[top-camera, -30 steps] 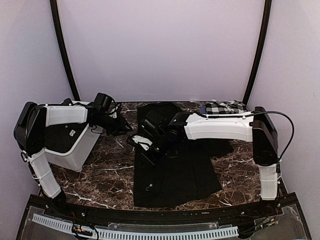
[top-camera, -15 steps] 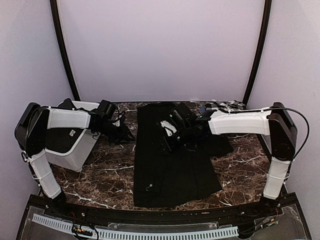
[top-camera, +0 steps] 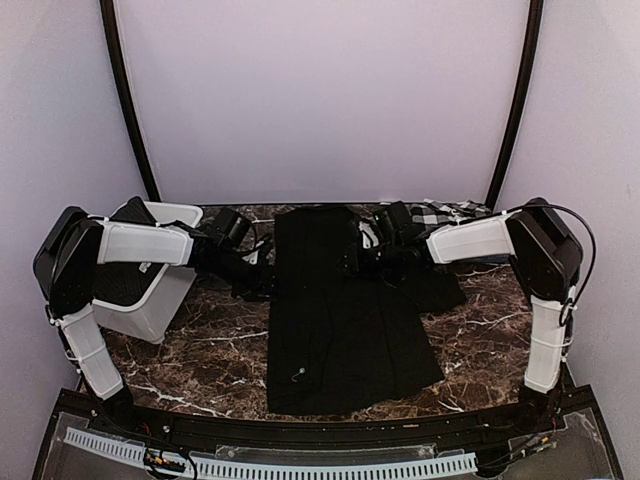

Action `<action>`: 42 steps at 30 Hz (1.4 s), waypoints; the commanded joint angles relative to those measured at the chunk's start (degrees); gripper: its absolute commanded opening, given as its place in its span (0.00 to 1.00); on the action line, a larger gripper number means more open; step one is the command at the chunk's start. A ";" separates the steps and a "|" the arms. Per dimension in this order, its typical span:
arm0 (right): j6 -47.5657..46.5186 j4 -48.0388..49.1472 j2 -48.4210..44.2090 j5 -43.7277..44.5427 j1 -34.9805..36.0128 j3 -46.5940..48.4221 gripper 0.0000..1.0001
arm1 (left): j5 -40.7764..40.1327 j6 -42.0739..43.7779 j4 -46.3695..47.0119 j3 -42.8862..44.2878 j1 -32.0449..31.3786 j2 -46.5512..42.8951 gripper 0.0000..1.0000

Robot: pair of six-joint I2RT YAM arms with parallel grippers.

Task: Fold and stack the long sleeve shirts
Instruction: Adjust the sleeve of the 1/3-folded shirt.

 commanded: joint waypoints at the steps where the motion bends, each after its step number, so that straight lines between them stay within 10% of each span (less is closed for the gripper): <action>1: 3.49 5.09 2.14 -1.33 -1.22 -0.04 0.41 | 0.61 0.85 -2.92 1.95 -0.47 -1.82 0.34; 28: 9.87 9.13 8.71 0.24 -0.65 0.24 0.43 | 1.20 -0.43 -3.42 3.55 -2.98 -1.78 0.34; 42: 9.64 7.42 7.76 1.97 -0.73 3.92 0.00 | -0.86 0.28 -3.77 0.41 -3.66 0.48 0.34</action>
